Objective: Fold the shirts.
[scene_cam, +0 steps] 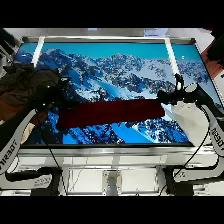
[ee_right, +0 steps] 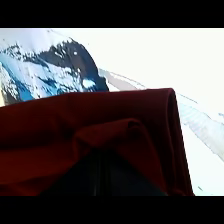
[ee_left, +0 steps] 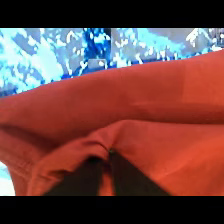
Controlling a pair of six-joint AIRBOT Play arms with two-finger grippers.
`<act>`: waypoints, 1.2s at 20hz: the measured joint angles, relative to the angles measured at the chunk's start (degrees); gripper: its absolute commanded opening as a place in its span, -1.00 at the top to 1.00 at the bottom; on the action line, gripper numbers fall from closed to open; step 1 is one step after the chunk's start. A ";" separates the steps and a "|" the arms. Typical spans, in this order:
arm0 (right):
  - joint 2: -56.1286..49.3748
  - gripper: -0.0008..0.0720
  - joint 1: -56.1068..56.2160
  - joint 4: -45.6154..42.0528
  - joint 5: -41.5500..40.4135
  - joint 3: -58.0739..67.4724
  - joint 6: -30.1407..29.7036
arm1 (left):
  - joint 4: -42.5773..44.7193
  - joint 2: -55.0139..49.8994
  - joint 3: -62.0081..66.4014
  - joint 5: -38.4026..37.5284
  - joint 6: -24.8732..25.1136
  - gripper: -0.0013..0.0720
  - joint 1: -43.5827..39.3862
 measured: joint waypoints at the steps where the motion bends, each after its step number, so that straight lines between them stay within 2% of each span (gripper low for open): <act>1: -0.09 0.32 0.02 0.00 0.31 0.87 0.07 | -0.02 -0.22 0.85 -0.04 -0.55 -0.95 0.00; 2: 0.04 0.07 0.02 -0.02 0.87 2.10 0.11 | -0.13 -0.35 2.12 -0.04 -1.20 -0.95 0.00; 3: 0.39 0.01 0.02 -0.13 1.51 3.54 0.13 | -0.11 -0.37 3.76 0.00 -1.51 -0.95 0.00; 9: 6.47 0.01 -2.25 -6.71 8.57 11.76 0.39 | -3.30 1.25 15.06 0.24 -4.28 -0.94 -0.11; 10: 7.76 -0.16 -3.39 -7.43 9.88 12.28 0.44 | -5.62 1.75 16.31 -1.18 -3.93 -0.94 -0.33; 14: 11.28 -0.17 -10.19 -8.20 15.41 12.87 0.59 | -14.86 2.93 19.28 -9.42 3.26 -0.94 -4.90; 16: 11.91 -0.43 -13.86 -5.46 17.00 10.71 0.61 | -16.74 2.45 19.87 -11.41 5.33 -0.94 -9.03; 19: 12.15 -0.46 -17.46 0.92 18.18 3.72 0.20 | -17.77 -0.83 20.31 -10.08 6.80 -0.94 -15.56; 24: 12.22 -0.47 -19.30 9.77 16.85 -12.02 -2.45 | -18.08 -9.68 20.63 -4.35 6.54 -0.94 -22.69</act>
